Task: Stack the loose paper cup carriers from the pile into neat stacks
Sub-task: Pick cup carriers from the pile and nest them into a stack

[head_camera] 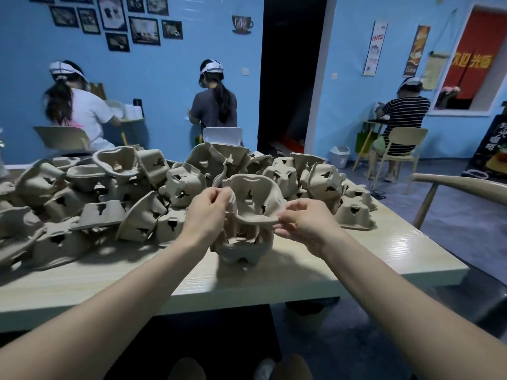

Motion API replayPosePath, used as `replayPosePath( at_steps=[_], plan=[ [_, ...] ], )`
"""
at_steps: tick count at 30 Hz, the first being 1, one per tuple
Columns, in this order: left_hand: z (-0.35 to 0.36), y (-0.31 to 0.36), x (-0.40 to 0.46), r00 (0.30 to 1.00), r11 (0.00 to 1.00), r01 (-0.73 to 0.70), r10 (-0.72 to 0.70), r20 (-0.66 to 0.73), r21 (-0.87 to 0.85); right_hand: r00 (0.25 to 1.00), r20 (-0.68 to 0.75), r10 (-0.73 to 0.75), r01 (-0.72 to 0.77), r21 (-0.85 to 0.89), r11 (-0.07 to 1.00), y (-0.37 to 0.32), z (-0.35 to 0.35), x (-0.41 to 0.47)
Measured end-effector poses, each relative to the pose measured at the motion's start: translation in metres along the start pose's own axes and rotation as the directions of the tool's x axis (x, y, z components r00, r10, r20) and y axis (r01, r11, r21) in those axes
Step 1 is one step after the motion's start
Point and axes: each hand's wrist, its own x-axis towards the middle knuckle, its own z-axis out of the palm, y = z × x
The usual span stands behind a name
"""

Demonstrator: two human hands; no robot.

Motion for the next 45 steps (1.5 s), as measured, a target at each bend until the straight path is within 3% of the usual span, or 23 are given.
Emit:
replayPosePath(
  at_steps=[9,25,28,31,36,45],
  plan=[
    [-0.02,-0.017,0.007,0.998,0.998,0.032,-0.028,-0.061,0.062,0.996,0.091,-0.001,0.009,-0.082,0.997,0.003,0.012,-0.012],
    [-0.029,-0.039,-0.002,0.999,0.965,-0.035,0.033,0.012,0.26,0.989,0.117,-0.094,0.134,-0.407,0.904,0.026,0.011,-0.009],
    [-0.031,-0.039,-0.001,0.998,0.94,-0.053,0.042,0.04,0.337,0.981,0.136,-0.141,0.191,-0.489,0.851,0.029,0.008,-0.006],
    [-0.032,-0.033,0.001,0.994,0.852,-0.106,0.089,0.059,0.512,0.966,0.167,-0.197,0.257,-0.564,0.785,0.029,0.002,-0.004],
    [-0.002,-0.009,0.006,0.969,0.738,-0.248,0.185,0.165,0.627,0.955,0.073,-0.288,0.259,-0.679,0.687,0.028,-0.025,0.008],
    [0.124,0.004,0.005,0.914,0.736,-0.379,0.205,0.35,0.56,0.94,-0.123,-0.319,0.115,-0.765,0.633,0.043,-0.118,0.038]
  ],
)
